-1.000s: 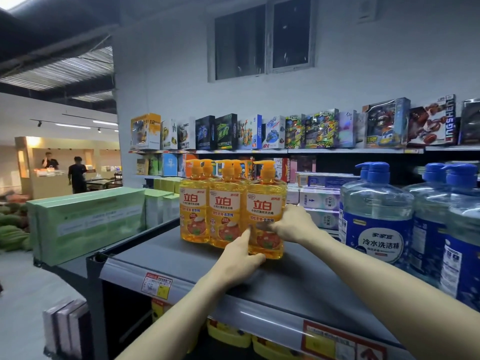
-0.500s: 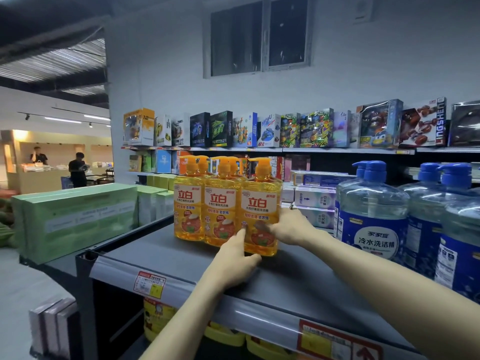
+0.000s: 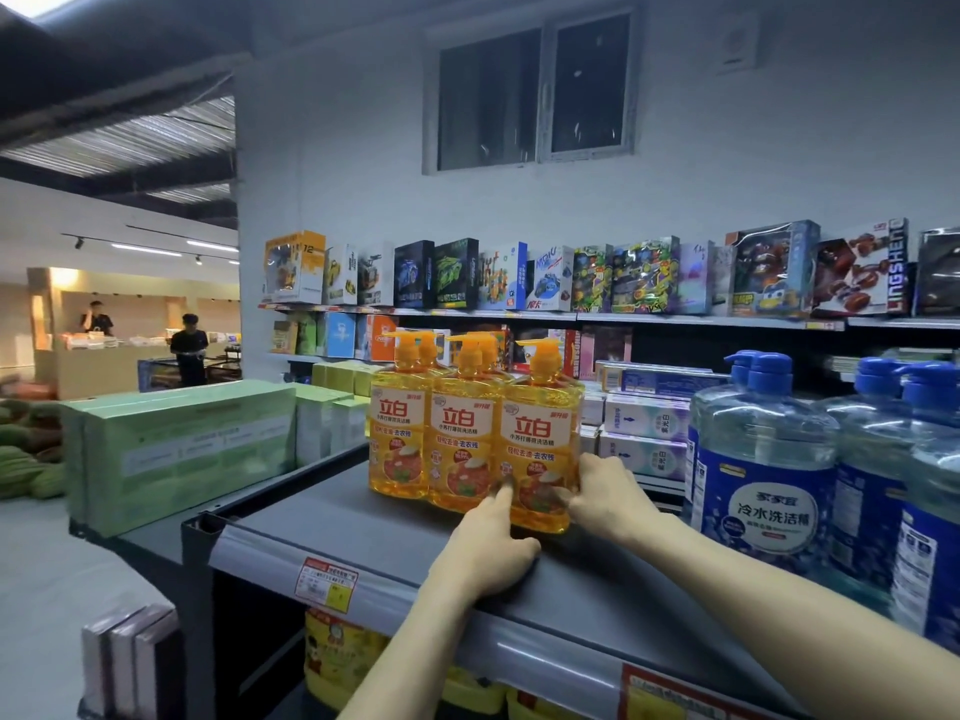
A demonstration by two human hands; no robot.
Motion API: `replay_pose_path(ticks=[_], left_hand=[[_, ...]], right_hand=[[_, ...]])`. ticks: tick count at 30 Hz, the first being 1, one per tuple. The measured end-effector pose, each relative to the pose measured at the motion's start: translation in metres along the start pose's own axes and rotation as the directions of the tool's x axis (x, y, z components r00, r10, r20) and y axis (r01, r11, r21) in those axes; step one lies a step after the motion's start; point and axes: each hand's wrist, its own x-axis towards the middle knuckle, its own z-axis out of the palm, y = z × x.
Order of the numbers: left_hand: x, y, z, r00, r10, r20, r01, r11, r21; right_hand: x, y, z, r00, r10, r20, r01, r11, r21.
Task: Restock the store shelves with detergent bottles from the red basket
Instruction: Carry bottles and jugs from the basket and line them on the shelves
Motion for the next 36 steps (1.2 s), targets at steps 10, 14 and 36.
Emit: replay_pose_path(ticks=[10, 14, 36], left_hand=[[-0.012, 0.010, -0.010, 0.999, -0.008, -0.036, 0.009, 1.000, 0.026], [-0.018, 0.019, -0.012, 0.997, -0.010, -0.072, 0.015, 0.997, 0.069], [-0.236, 0.204, 0.126, 0.941, 0.336, -0.034, -0.293, 0.863, 0.412]], right_hand=[[-0.066, -0.009, -0.030, 0.980, 0.015, 0.198, 0.038, 0.964, -0.261], [-0.109, 0.000, -0.050, 0.986, 0.022, 0.165, 0.026, 0.958, -0.284], [-0.373, 0.124, -0.138, 0.998, -0.017, -0.062, -0.011, 0.910, -0.415]])
